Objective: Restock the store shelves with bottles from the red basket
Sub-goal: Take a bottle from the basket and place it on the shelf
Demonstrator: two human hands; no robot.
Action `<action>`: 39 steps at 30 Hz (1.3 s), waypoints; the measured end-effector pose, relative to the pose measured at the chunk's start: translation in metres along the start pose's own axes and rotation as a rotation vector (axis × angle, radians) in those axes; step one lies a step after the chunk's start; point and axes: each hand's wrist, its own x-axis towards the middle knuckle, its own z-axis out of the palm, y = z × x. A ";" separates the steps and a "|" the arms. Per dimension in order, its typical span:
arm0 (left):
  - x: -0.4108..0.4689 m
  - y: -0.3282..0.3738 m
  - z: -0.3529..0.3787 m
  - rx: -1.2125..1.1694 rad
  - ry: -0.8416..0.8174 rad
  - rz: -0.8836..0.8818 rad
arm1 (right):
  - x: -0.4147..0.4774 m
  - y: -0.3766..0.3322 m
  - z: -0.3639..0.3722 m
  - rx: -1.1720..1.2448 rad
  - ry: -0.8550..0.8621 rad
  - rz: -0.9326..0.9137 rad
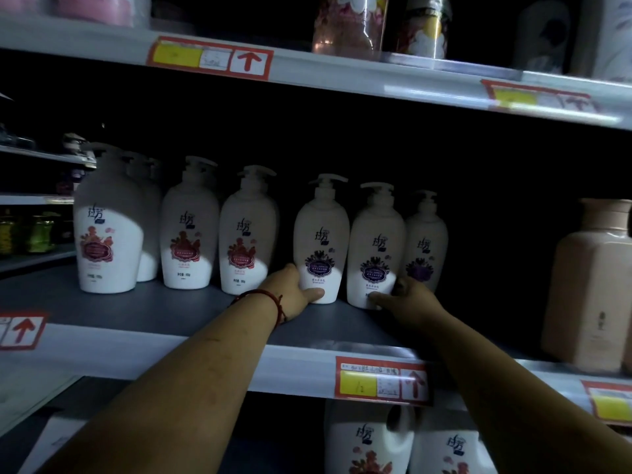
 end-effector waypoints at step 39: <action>-0.060 -0.058 -0.102 0.223 0.050 -0.030 | -0.017 -0.016 -0.006 -0.086 0.071 0.033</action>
